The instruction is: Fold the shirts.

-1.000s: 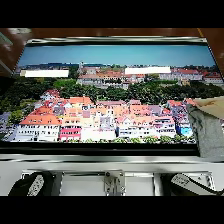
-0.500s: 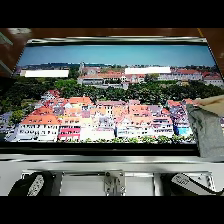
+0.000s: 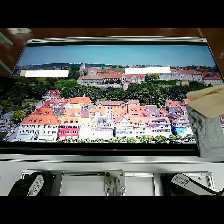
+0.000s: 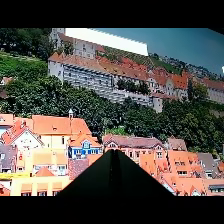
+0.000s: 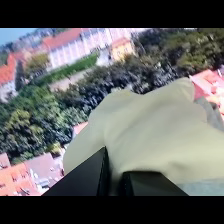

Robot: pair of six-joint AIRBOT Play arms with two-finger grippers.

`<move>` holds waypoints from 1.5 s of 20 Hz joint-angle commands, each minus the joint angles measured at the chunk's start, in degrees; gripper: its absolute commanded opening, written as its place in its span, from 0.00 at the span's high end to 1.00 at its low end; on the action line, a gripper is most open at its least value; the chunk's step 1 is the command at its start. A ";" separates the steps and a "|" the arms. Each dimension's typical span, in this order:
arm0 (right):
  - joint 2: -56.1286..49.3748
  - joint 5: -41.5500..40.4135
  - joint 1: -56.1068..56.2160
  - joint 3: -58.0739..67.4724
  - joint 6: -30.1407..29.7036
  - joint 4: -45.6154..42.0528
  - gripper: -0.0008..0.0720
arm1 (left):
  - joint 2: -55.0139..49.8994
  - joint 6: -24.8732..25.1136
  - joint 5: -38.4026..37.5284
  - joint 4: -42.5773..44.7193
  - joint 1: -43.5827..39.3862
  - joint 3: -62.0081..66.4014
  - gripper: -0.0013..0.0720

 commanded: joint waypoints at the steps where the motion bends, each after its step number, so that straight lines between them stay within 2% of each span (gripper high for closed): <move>1: 0.11 0.63 0.15 0.17 -0.22 -7.15 0.89 | -0.02 0.00 0.07 -0.02 0.00 -0.02 0.94; 5: -1.05 -13.05 1.57 0.13 -1.20 11.52 0.89 | -0.02 0.00 0.07 -0.02 -0.07 -0.04 0.94; 7: -3.02 -19.69 4.42 0.13 -2.89 16.13 0.89 | -0.02 0.00 0.09 0.00 -0.52 -0.04 0.94; 9: -5.60 -23.10 8.48 0.13 -5.53 17.11 0.89 | -0.04 0.00 0.07 0.00 -1.25 -0.04 0.94; 16: -8.00 -23.65 11.28 2.69 -10.25 8.74 0.90 | -0.07 -0.02 0.09 0.00 -1.40 -0.04 0.94; 18: -8.00 -19.34 11.26 2.91 -10.25 3.17 0.90 | -0.07 -0.04 0.07 0.00 -1.40 -0.04 0.94; 21: -7.89 -8.76 11.26 2.91 -10.99 -9.99 0.89 | -0.04 -0.20 -0.11 0.00 -1.40 -0.04 0.94; 25: -6.86 -4.76 7.65 2.91 -10.23 -15.30 0.89 | -0.04 -0.20 -0.11 0.00 -1.40 -0.04 0.94; 27: -6.54 -0.50 5.18 2.91 -7.21 -21.49 0.89 | -0.04 -0.17 -0.13 -0.02 -1.40 -0.04 0.94; 30: -6.23 4.57 0.24 2.89 -2.73 -24.50 0.89 | -0.04 -0.17 -0.13 0.00 -1.40 -0.04 0.94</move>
